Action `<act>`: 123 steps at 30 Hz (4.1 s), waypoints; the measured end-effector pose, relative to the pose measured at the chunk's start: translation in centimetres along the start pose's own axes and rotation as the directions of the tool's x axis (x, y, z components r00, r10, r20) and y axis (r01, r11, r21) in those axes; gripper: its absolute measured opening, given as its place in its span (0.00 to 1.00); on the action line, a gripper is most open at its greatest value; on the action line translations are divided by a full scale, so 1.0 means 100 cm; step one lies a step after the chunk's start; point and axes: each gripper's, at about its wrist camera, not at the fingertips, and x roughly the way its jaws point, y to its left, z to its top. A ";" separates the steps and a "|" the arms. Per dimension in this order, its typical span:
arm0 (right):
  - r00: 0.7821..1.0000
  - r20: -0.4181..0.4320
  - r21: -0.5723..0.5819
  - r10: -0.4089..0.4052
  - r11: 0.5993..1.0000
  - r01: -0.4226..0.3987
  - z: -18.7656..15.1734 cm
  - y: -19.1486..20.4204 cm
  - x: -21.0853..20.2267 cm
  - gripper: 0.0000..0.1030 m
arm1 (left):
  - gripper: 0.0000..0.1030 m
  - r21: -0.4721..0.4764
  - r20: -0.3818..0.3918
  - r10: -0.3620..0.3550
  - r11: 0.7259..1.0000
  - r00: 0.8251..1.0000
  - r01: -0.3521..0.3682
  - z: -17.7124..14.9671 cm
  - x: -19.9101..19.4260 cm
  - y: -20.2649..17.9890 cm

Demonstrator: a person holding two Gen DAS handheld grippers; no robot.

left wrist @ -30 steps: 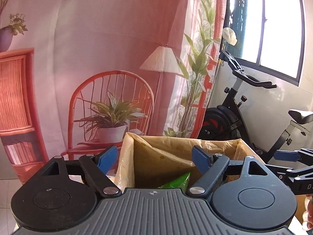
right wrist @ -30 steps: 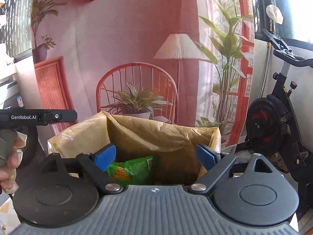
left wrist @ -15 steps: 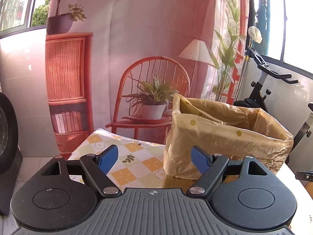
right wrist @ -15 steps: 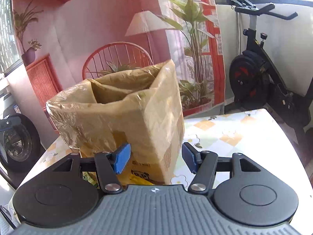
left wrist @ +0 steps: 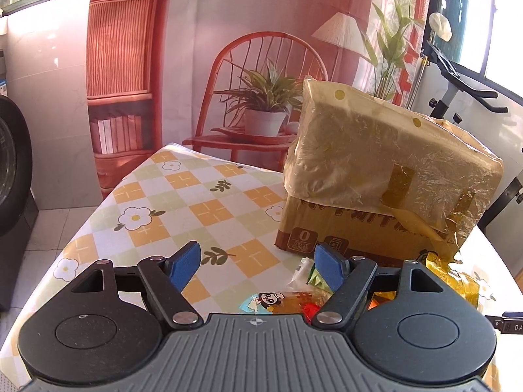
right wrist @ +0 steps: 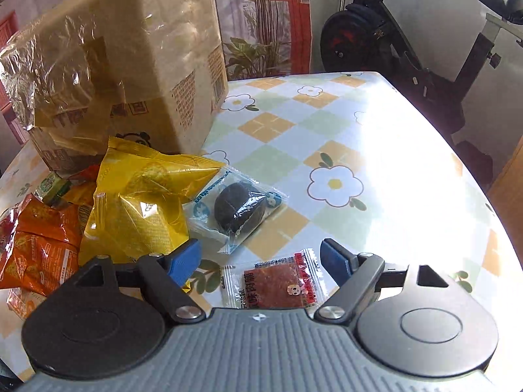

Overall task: Organize snacks
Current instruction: 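Lower the right tool onto the small meat-jerky packet and grasp it, then grasp the red snack packet with the left tool while the right holds the jerky packet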

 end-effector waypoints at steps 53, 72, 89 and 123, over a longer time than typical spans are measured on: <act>0.982 -0.055 -0.261 0.178 0.947 -0.187 -0.037 0.075 0.012 0.40 | 0.71 0.079 -0.157 -0.179 0.978 0.971 0.193 -0.041 0.027 -0.051; 0.982 -0.038 -0.246 0.185 0.951 -0.188 -0.038 0.072 0.011 0.40 | 0.65 0.097 -0.224 -0.295 0.942 0.929 0.323 -0.041 0.060 -0.079; 0.980 -0.039 -0.221 0.193 0.955 -0.197 -0.037 0.072 0.012 0.40 | 0.50 0.077 -0.167 -0.180 0.978 0.969 0.195 -0.037 0.042 -0.016; 0.984 -0.003 -0.207 0.176 0.963 -0.173 -0.043 0.064 -0.006 0.39 | 0.18 0.196 -0.037 -0.135 0.971 0.990 0.139 -0.034 0.020 -0.039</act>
